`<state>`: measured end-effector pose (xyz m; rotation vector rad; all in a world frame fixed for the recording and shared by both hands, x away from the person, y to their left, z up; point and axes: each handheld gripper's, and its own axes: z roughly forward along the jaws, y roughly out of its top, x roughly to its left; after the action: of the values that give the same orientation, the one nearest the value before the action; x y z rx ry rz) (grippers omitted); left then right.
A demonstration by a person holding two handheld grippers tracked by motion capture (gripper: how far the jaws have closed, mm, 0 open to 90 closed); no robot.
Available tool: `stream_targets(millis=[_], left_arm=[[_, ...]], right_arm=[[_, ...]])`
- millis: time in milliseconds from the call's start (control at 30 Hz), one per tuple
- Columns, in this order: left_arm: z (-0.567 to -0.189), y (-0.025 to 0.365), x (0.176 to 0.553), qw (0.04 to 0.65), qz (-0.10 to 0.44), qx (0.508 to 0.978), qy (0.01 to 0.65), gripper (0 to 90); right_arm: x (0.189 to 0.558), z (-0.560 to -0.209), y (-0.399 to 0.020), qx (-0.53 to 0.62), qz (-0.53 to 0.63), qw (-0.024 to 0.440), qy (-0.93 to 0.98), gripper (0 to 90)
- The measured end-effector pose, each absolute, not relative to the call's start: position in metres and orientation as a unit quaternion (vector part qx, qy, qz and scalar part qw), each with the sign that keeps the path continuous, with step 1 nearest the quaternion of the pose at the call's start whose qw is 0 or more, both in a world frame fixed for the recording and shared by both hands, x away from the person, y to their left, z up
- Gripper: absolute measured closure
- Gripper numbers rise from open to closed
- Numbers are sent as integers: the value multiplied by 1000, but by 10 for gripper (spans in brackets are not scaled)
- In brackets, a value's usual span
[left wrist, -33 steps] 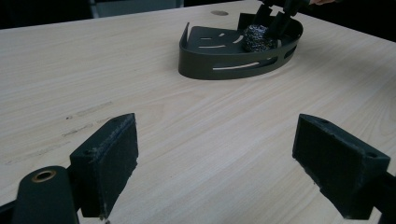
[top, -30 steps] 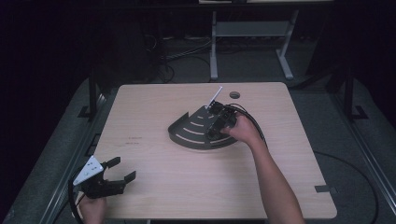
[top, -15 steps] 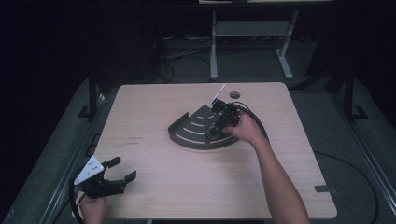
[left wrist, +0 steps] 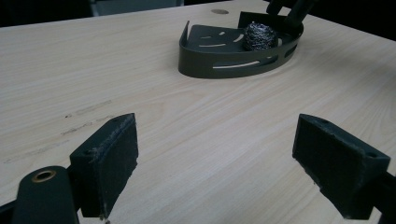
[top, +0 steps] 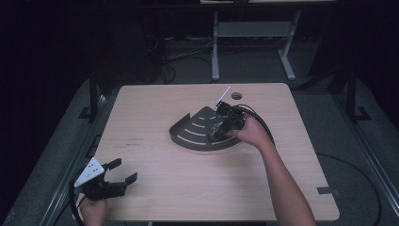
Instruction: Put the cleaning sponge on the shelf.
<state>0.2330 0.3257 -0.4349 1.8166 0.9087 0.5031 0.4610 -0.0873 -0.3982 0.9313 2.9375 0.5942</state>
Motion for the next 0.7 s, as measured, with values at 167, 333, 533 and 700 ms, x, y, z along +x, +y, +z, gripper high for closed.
stream_targets(millis=[167,333,533,700], left_arm=[[-435,325,234,501,207,752,375,137],[-435,324,234,501,207,752,375,137],[-435,324,234,501,207,753,374,137],[-435,323,234,500,208,753,373,137]], right_arm=[[455,-395,-91,294,192,8,936,173],[450,-393,-96,295,196,9,935,173],[444,-392,-102,294,198,11,935,173],[435,-389,-106,292,200,17,935,173]])
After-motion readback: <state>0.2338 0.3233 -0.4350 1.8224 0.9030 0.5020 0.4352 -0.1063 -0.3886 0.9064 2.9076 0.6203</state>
